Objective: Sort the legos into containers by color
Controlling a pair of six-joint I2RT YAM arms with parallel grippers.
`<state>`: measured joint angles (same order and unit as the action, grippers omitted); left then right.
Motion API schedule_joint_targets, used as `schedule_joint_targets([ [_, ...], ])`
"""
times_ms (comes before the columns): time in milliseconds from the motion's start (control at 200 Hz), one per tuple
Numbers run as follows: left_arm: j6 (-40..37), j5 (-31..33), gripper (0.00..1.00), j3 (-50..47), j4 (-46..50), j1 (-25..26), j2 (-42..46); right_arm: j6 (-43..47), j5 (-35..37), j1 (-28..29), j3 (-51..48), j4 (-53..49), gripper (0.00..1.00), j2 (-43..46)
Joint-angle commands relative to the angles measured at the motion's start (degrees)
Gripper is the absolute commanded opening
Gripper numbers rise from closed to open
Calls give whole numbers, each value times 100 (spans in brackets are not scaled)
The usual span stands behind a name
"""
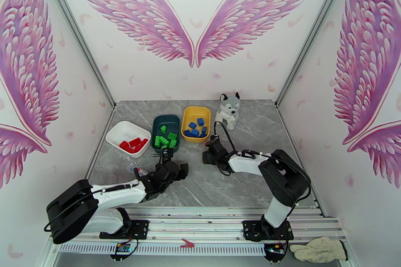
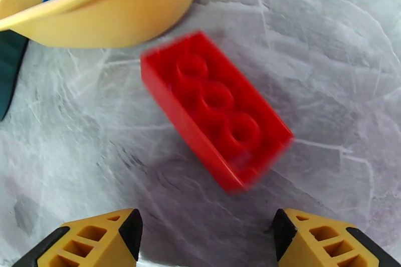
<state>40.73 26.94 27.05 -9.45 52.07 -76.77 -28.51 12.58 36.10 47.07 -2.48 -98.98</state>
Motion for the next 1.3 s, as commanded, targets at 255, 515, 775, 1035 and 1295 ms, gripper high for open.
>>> schedule_joint_targets([
  [255,32,82,98,148,-268,48,21,2,-52,-347,220,136,83,-487],
  [515,-1,131,99,105,-165,31,155,118,-404,-669,1057,92,74,-1244],
  [775,-94,119,99,-33,150,-237,744,258,-648,-674,946,258,41,-1061],
  [1035,-288,-481,99,-222,712,-1323,1950,52,-1303,-367,51,717,22,-89],
  [1295,-384,-490,99,-47,1775,-2432,3412,-204,-1916,850,676,1026,23,-78],
])
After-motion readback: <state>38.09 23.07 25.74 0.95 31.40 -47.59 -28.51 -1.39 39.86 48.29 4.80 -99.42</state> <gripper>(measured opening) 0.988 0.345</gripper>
